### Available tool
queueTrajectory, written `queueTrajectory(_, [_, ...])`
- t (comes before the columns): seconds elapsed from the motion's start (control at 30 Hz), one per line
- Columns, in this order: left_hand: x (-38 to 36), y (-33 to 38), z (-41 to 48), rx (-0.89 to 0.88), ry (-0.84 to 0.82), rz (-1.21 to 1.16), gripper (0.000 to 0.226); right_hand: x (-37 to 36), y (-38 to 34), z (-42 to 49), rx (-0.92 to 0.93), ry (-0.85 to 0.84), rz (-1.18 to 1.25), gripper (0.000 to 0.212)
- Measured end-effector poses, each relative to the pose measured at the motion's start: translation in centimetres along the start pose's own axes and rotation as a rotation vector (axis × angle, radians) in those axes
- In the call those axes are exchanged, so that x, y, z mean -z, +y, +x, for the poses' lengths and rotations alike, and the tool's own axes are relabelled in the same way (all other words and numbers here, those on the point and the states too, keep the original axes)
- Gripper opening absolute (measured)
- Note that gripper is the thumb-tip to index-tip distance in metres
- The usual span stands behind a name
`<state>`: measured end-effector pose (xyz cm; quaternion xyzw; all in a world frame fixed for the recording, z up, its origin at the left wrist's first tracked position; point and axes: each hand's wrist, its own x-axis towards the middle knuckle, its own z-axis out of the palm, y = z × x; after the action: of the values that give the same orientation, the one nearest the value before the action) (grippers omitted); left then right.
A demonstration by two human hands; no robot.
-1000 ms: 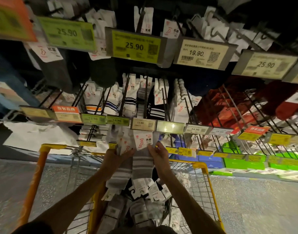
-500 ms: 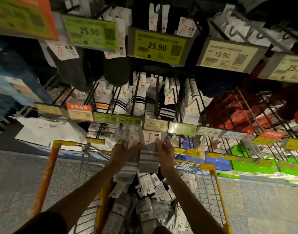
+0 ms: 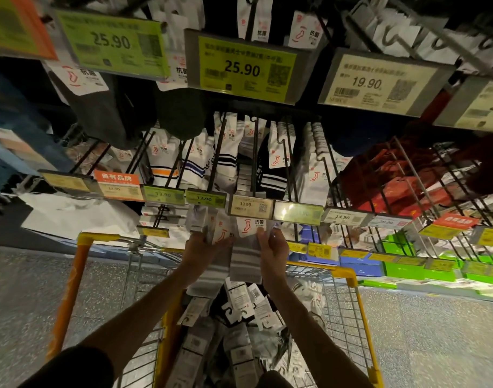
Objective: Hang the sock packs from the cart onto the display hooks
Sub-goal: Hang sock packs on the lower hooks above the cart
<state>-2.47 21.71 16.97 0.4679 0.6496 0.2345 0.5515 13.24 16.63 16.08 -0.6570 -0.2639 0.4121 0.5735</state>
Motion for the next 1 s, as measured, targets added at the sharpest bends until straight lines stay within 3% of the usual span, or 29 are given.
queueTrajectory(0.23, [-0.2,0.4,0.5,-0.001,0.008,0.009,0.037,-0.3,-0.1,1.6,0.005,0.007,-0.124,0.012])
queueTrajectory(0.37, [0.2,0.5,1.0,-0.010,-0.003,0.041,0.029,-0.7,0.2,2.8,0.008,0.022,-0.197,0.019])
queueTrajectory(0.63, [1.6,-1.1,1.4,0.069,0.075,0.087,0.062,-2.5,0.9,5.7,-0.136,0.026,-0.097,0.014])
queueTrajectory(0.7, [1.7,-1.2,1.1,0.068,0.061,0.087,0.058,-2.8,0.8,5.6,-0.149,0.032,-0.090,0.019])
queueTrajectory(0.9, [1.6,-1.0,0.0,0.065,-0.016,0.086,0.046,-2.5,0.4,5.0,-0.176,0.119,-0.150,0.010])
queueTrajectory(1.0, [1.2,-0.8,-0.7,0.083,-0.147,-0.051,0.024,-1.9,-0.5,3.3,-0.275,0.031,-0.080,0.027])
